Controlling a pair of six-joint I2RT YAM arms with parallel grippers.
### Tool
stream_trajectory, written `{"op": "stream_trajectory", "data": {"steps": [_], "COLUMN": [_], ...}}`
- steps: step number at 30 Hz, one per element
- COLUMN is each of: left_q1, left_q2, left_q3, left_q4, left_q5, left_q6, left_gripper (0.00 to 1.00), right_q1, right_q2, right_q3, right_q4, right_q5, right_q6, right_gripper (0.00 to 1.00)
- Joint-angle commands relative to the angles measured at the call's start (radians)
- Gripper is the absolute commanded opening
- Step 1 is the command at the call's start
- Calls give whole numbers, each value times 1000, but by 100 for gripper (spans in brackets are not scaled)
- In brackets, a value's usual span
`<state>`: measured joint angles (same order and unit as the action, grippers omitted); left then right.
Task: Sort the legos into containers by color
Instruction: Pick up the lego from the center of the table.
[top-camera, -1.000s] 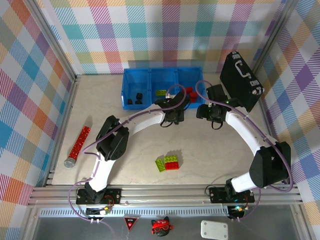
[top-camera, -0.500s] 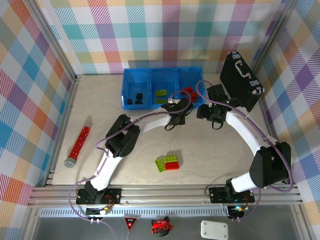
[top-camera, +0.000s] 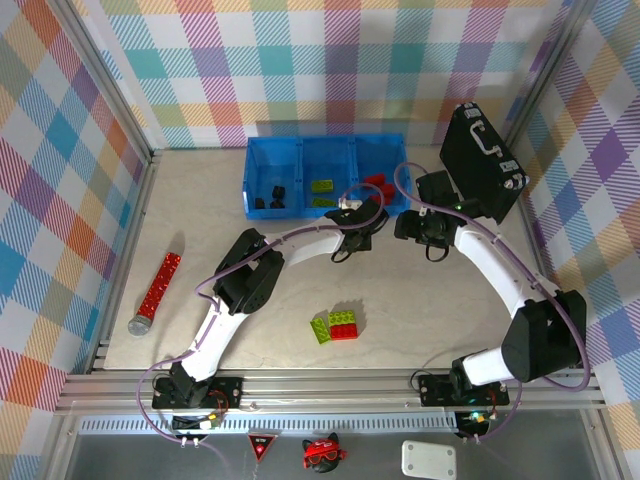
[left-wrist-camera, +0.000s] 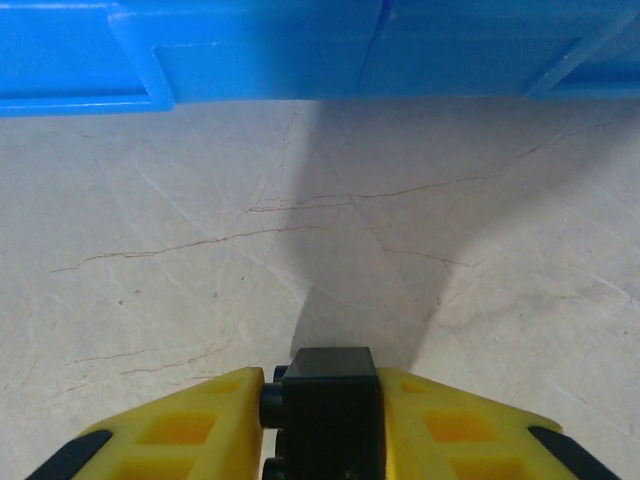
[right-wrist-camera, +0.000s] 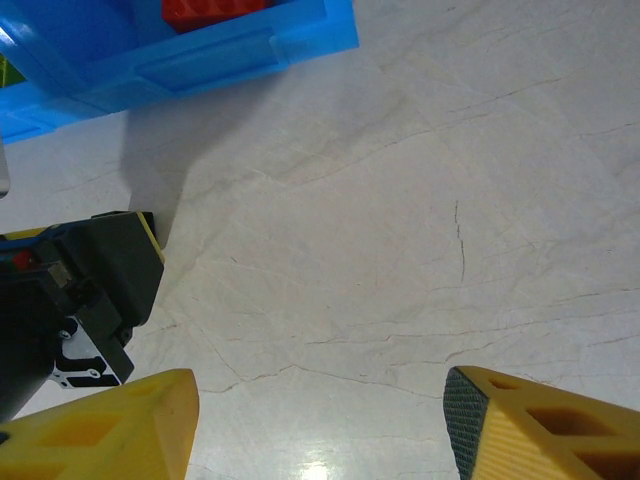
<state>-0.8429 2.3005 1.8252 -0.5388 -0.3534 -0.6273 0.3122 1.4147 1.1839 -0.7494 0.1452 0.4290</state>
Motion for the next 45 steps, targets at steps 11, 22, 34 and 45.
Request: {"op": "stream_trajectory", "data": {"steps": [11,22,34,45], "left_q1": [-13,-6,73,226], "left_q2": [-69,-212,-359,-477], "left_q3": [-37,-132,-206,-280], "left_q4": [30,35,22,22], "left_q5": [-34,-96,-160,-168], "left_q6": [50,98,157,220], "left_gripper": [26,27,27,27], "right_q1": [-9,-9,-9,-9], "right_q2": [-30,-26,-22,-32], "right_q3": [-8,-10,-16,-33], "right_q4": [-24,-34,-48,-58], "right_q5": [-15,-15,-19,-21], "right_q6": [-3,4,8,7], "right_gripper": [66,66,65,65]}}
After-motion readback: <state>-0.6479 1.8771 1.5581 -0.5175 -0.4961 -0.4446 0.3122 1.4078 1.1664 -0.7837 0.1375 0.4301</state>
